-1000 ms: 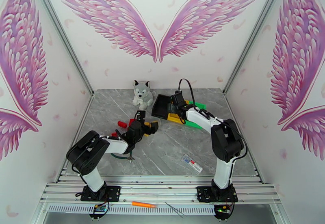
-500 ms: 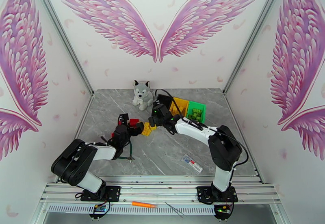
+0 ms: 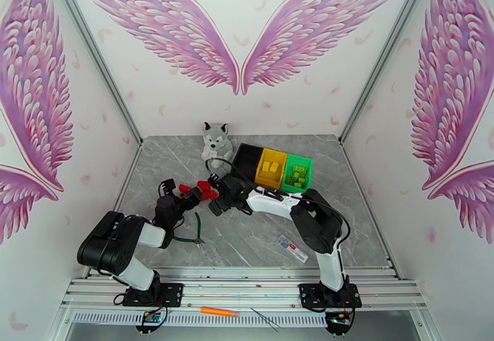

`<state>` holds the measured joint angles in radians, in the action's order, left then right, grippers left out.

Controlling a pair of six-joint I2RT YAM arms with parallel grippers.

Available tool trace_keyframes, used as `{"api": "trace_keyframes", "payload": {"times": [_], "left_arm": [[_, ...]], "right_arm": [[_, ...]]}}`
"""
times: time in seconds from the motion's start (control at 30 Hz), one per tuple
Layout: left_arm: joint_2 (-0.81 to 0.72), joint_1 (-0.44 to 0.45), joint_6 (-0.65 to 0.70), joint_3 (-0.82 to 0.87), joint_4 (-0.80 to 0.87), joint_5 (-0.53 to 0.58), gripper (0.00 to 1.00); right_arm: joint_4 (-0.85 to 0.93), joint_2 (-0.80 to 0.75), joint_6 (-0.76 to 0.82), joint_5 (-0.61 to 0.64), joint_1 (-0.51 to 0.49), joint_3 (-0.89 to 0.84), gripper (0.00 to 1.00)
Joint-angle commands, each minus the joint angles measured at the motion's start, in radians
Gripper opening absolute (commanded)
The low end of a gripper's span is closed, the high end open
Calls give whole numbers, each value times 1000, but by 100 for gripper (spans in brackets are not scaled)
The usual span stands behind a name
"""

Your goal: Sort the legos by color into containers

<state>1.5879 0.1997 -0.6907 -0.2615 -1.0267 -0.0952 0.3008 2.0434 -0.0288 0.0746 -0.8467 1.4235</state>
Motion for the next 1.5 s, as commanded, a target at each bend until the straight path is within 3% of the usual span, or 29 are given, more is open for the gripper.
{"api": "trace_keyframes", "payload": {"times": [0.0, 0.33, 0.57, 0.93, 1.2, 1.47], "left_arm": [[-38, -9, -4, 28, -32, -26, 99], [-173, -9, 34, 74, 48, 4, 99], [-245, -8, 54, 85, 107, 26, 99], [-237, 6, 66, 73, 110, 30, 99], [-221, 142, 132, -4, 172, 111, 99], [-83, 271, 168, -131, 157, 149, 99]], "right_arm": [[29, 35, 23, 19, -4, 57, 97], [57, 107, 13, 67, 1, 144, 86], [74, 138, 12, 72, 1, 172, 85], [33, 79, -3, 89, 3, 118, 66], [-30, -24, -46, 104, 36, 12, 58], [-77, -173, -122, 161, 150, -140, 57]]}}
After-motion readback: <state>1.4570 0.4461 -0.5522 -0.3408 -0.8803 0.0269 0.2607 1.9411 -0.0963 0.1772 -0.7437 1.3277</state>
